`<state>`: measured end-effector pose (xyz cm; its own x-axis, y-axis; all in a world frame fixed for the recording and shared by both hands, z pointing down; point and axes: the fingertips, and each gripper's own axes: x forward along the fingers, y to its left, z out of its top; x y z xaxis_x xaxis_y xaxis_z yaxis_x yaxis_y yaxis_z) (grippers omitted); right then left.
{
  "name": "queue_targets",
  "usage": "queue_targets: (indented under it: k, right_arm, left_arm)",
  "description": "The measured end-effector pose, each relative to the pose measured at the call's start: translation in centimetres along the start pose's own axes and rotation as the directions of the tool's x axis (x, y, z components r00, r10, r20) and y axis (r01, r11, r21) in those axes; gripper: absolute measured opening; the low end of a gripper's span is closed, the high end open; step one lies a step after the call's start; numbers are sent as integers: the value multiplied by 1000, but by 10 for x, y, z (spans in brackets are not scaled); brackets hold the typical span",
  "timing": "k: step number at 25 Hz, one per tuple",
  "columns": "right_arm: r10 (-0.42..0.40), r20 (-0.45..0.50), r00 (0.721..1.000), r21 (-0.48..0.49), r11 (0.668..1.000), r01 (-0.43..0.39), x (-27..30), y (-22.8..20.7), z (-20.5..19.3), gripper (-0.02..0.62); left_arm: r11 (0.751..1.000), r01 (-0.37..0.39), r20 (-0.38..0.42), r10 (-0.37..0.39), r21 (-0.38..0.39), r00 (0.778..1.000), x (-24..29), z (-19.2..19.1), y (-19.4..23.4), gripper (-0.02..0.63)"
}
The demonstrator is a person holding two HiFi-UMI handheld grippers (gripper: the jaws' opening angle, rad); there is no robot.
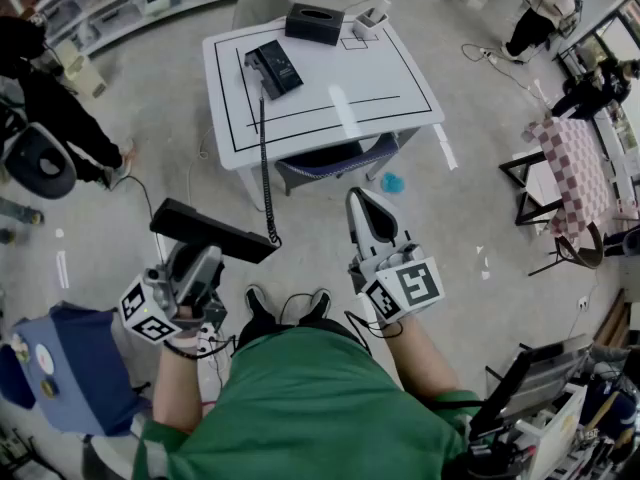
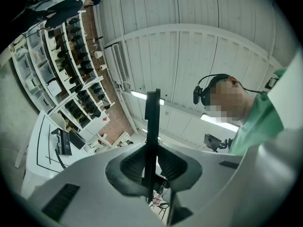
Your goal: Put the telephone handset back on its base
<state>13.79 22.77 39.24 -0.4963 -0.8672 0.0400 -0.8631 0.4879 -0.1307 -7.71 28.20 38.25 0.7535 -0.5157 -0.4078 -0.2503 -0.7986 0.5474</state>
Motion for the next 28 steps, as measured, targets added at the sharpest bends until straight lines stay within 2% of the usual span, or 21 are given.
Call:
queue_targets:
  k: [9, 16, 22, 28]
  right_arm:
    - [-63, -14, 998, -8, 998, 63, 24, 25, -5, 21]
    - [-159, 51, 986, 44, 987, 157, 44, 40, 9, 21]
    - [-221, 34, 975, 60, 974, 218, 51, 65, 8, 21]
    - [-257, 4, 966, 76, 964, 256, 60, 54, 6, 21]
  left_arm:
    - [999, 20, -31, -21, -24, 999, -22, 22, 25, 81]
    - [999, 29, -62, -28, 16, 998, -36, 56, 51, 81]
    - [1000, 17, -78, -17, -5, 997, -49, 74, 76, 81]
    - [999, 21, -88, -25, -44, 996, -35, 76, 94, 80]
